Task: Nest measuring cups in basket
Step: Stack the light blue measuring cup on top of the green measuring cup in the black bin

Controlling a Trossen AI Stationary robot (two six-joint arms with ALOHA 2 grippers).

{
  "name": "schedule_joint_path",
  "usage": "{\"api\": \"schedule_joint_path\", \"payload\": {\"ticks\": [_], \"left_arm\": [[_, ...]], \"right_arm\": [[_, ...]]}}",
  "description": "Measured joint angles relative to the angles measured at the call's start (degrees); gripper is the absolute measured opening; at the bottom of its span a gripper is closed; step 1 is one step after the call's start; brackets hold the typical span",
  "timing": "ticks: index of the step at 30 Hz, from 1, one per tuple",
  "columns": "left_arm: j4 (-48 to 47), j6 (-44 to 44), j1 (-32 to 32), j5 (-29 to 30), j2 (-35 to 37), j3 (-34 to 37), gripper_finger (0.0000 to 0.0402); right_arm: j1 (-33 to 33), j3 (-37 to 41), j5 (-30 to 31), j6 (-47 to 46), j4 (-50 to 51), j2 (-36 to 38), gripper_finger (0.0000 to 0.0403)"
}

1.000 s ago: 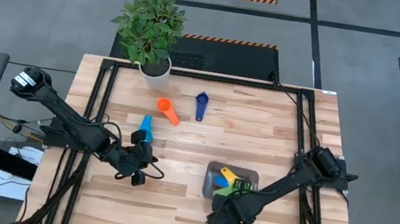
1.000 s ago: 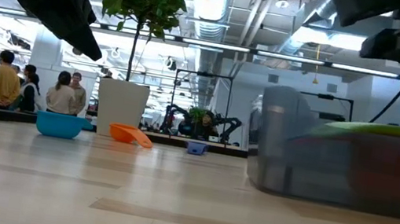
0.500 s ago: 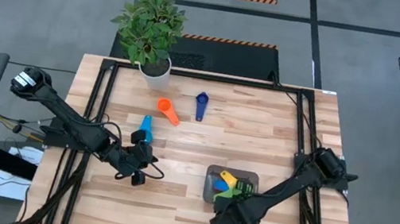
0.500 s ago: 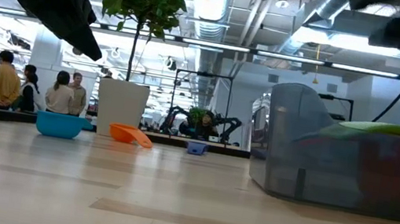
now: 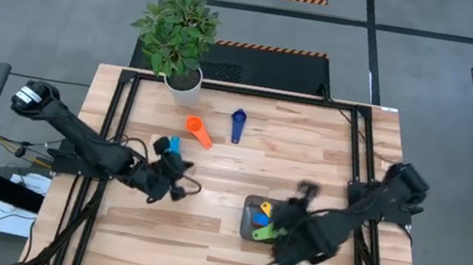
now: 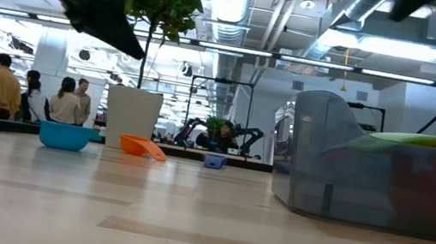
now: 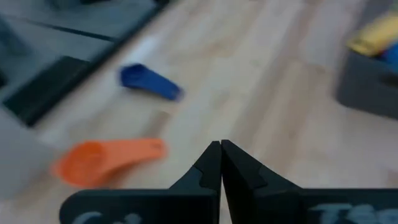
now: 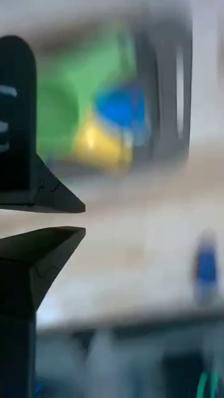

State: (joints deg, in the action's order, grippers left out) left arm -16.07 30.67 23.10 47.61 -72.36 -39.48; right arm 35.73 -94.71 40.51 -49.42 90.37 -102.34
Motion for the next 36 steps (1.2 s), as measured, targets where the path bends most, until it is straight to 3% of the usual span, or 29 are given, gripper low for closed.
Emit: {"api": "schedule_joint_path", "payload": {"ticks": [4,7,9,15,22,31,36], "left_arm": [[0.7,-3.7,-3.5,0.2,0.0,0.0,0.0],[0.0,-6.0,-6.5,-5.1,0.0,0.0,0.0],[-0.3,-7.7,-9.2,-10.7,0.0,0.0,0.0],[-7.9,-7.0,-18.9,-21.6,0.0,0.0,0.0006],[-22.5,1.9,-26.6,-36.8,0.0,-3.2,0.0067],[-31.5,12.5,-27.0,-42.3,0.0,-4.7,0.0165],[-33.3,18.3,-26.9,-39.8,0.0,-1.9,0.0186]], "right_arm": [[-0.4,15.3,11.9,-15.4,-2.3,10.3,0.0069],[-3.2,27.0,13.7,-28.6,-0.6,19.5,0.0069],[-5.4,33.8,13.5,-33.8,-4.7,24.5,0.0069],[-9.2,48.3,12.1,-28.4,-25.6,35.9,0.0069],[-13.4,51.8,11.9,-20.6,-30.0,39.5,0.0069],[-17.3,51.8,11.0,-15.6,-29.5,39.3,0.0069],[-18.0,51.8,10.3,-14.5,-29.5,39.3,0.0069]]}}
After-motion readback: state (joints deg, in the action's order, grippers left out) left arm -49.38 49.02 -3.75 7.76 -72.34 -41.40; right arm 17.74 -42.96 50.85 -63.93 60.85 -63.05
